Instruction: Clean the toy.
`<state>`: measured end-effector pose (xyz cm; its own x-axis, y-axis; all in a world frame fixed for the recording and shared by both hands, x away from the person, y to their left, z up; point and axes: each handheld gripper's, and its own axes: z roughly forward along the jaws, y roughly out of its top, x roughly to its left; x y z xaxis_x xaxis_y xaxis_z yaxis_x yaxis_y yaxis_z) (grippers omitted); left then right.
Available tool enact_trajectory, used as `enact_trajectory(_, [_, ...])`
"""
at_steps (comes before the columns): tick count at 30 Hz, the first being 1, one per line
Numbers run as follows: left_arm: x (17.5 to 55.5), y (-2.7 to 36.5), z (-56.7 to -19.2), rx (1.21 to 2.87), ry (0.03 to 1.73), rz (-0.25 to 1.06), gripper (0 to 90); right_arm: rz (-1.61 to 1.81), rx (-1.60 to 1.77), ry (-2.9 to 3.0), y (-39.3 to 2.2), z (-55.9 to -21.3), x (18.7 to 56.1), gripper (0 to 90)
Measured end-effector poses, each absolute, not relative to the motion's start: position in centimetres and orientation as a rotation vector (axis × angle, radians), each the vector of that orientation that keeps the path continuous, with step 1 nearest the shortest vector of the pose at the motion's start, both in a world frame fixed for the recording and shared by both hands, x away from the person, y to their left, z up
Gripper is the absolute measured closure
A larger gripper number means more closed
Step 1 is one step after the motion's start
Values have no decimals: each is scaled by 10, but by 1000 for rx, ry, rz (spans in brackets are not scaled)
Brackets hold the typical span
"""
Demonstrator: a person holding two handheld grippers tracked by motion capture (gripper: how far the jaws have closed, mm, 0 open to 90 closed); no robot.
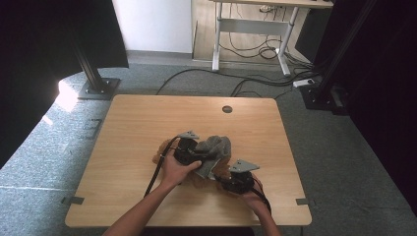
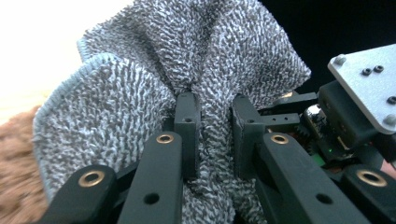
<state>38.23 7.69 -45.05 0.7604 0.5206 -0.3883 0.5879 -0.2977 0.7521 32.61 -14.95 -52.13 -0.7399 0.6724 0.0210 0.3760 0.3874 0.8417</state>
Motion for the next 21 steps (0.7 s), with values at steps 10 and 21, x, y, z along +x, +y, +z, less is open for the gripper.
enact_trajectory(10, [388,139,-450,1932,976,32,755,1327,892,2336,-154,-523,326,567])
enact_trajectory(21, [379,197,-456,1801,1029,8,753,1329,885,2349,-154,-523,325,562])
